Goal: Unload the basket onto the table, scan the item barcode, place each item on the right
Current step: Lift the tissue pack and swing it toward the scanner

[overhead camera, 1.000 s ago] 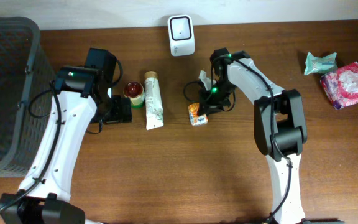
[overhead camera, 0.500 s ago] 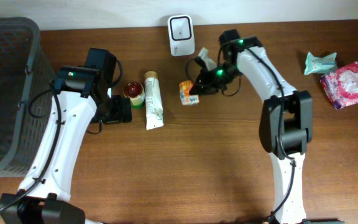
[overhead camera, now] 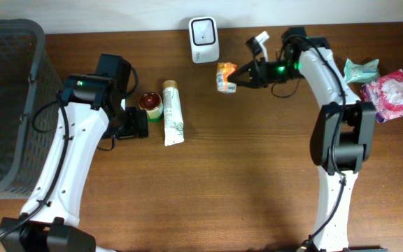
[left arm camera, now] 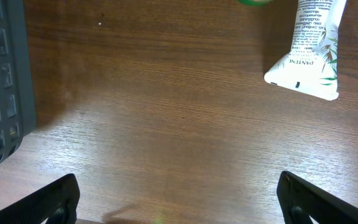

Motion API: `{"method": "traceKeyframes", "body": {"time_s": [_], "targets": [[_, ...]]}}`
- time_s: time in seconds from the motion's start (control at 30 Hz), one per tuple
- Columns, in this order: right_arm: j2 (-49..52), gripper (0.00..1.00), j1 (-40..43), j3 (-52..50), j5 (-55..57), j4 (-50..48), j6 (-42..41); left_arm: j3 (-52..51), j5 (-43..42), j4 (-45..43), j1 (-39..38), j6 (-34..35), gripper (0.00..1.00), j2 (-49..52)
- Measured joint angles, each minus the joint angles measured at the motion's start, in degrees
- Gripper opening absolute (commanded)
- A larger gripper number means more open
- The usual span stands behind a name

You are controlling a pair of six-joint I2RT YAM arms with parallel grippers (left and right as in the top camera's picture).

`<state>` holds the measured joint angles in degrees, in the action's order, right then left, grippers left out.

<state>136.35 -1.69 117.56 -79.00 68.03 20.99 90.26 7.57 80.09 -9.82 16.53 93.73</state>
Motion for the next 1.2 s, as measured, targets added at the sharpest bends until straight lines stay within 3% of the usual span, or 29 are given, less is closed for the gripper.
{"method": "traceKeyframes", "body": {"time_s": [0.23,0.37,0.63,1.2], "targets": [[0.00,0.04,0.74,0.02,-5.14,1.51,2.89,0.00,0.00,0.00,0.00,0.00,0.99,0.00],[0.00,0.04,-1.01,0.28,-5.99,9.11,6.97,0.00,0.00,0.00,0.00,0.00,0.99,0.00],[0.00,0.04,-1.77,0.59,-5.99,28.35,26.53,0.00,0.00,-0.02,0.00,0.00,0.99,0.00],[0.00,0.04,-1.77,0.59,-5.51,29.07,31.52,0.00,0.00,0.00,0.00,0.00,0.99,0.00]]}}
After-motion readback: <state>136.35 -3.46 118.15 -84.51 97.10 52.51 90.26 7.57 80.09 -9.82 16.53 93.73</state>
